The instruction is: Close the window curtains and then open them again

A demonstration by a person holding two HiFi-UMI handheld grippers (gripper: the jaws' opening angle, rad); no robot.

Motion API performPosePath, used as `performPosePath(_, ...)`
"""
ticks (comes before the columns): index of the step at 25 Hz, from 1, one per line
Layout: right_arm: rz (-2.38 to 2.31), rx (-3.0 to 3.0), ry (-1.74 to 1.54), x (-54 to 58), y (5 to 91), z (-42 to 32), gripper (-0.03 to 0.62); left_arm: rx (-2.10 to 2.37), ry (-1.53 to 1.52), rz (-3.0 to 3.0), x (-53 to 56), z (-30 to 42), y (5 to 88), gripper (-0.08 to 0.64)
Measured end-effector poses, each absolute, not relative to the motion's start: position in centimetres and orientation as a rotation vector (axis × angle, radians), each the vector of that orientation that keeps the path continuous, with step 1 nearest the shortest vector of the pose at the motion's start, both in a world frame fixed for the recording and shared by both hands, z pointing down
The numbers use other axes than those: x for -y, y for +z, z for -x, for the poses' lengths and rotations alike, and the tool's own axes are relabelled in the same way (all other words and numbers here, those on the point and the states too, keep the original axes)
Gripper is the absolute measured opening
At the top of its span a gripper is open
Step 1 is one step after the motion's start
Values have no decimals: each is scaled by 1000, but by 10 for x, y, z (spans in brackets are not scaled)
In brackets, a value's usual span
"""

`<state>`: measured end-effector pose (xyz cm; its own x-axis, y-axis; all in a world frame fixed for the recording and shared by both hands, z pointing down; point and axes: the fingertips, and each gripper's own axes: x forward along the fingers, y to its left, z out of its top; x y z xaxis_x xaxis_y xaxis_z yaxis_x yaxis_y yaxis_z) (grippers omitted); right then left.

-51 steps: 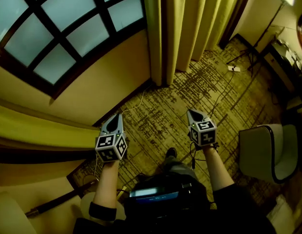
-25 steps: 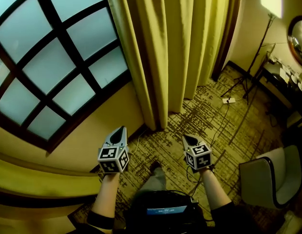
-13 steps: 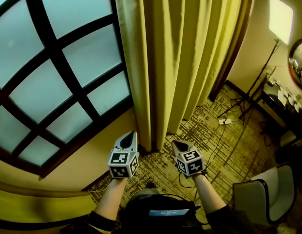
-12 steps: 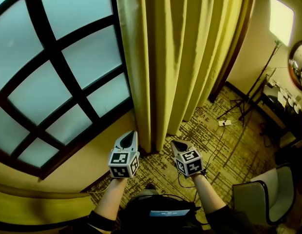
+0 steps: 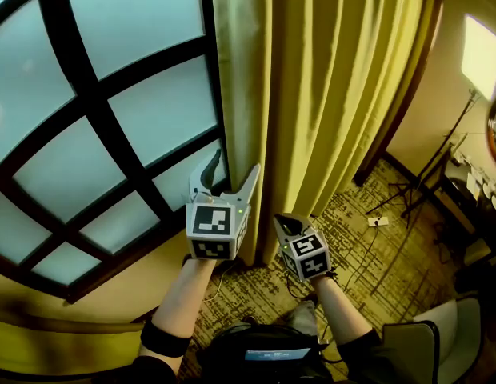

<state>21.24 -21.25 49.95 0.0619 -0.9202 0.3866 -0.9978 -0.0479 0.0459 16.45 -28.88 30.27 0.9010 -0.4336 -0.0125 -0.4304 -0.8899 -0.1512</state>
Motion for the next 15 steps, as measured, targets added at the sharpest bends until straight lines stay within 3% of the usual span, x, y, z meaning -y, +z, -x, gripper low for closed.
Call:
performPosePath(6,-1934,2021,297,256,472,-217,15,-766,173,2718,312,-204,182,382)
performPosePath(15,-1899,2076,239,269,444,-274,15,-908,246,2568,331,-266,103,420)
